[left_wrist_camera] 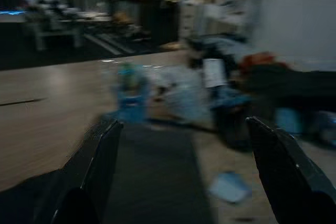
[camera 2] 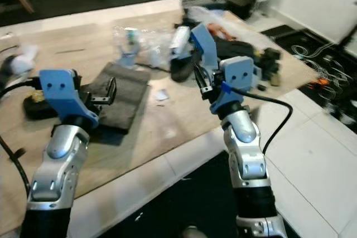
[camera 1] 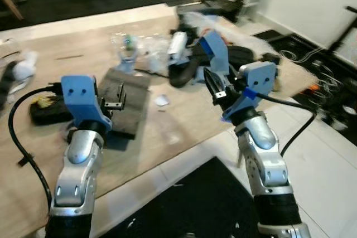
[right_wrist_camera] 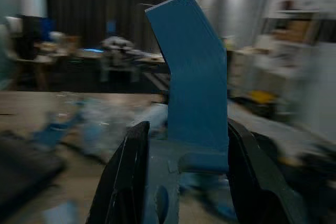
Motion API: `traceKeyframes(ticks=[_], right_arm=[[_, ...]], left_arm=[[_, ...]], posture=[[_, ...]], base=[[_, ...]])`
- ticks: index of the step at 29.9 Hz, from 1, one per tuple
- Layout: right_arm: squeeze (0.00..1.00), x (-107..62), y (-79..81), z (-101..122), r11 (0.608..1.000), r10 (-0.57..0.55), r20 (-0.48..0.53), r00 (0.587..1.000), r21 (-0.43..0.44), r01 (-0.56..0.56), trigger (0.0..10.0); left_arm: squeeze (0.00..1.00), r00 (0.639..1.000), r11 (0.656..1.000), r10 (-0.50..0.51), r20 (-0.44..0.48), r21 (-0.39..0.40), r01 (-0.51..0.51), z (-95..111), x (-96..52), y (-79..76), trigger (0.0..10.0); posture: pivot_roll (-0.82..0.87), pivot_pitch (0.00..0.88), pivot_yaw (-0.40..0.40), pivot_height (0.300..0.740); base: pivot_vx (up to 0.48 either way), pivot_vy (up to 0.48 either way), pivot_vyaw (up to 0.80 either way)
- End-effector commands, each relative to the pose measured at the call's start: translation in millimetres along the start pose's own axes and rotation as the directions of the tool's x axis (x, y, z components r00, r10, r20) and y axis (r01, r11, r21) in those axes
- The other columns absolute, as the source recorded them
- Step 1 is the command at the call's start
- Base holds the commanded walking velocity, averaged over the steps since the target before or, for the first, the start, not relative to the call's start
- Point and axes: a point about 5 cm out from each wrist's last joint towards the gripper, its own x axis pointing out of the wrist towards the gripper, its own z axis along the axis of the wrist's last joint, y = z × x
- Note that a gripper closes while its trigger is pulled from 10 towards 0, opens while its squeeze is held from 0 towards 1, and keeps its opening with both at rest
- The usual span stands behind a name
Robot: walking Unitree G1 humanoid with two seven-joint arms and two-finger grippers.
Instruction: Picking trash to rubbish bin
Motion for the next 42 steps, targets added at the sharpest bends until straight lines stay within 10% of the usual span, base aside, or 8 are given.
traceKeyframes(ticks=[1, 32, 42], right_arm=[[0.0, -1.5, 1.3, 0, 1.0, -0.001, 0.002, 1.0, 0.0, 0.001, 10.0], [0.0, -8.0, 14.2, -21, 0.999, 0.04, -0.061, 0.997, 0.024, -0.039, 10.0], [0.0, -18.0, 9.1, -33, 1.0, -0.004, -0.082, 0.997, 0.01, 0.005, 10.0]], left_arm=[[0.0, 1.0, 1.0, -0.005, -0.017, 0.002, 0.005, -4, -2.3, -0.9, 10.0], [0.0, 0.998, 0.999, -0.027, -0.05, 0.029, 0.029, -17, -4.1, 2.0, 10.0], [0.0, 0.988, 0.99, -0.135, -0.076, 0.04, 0.138, -22, 8.8, -6.4, 10.0]], posture=[[0.01, 0.113, -0.071, 0.74], [0.03, 0.064, -0.072, 0.74], [0.04, 0.067, 0.064, 0.74]], base=[[0.0, 0.0, -0.8], [0.0, 0.0, -0.8], [0.0, 0.0, -0.8]])
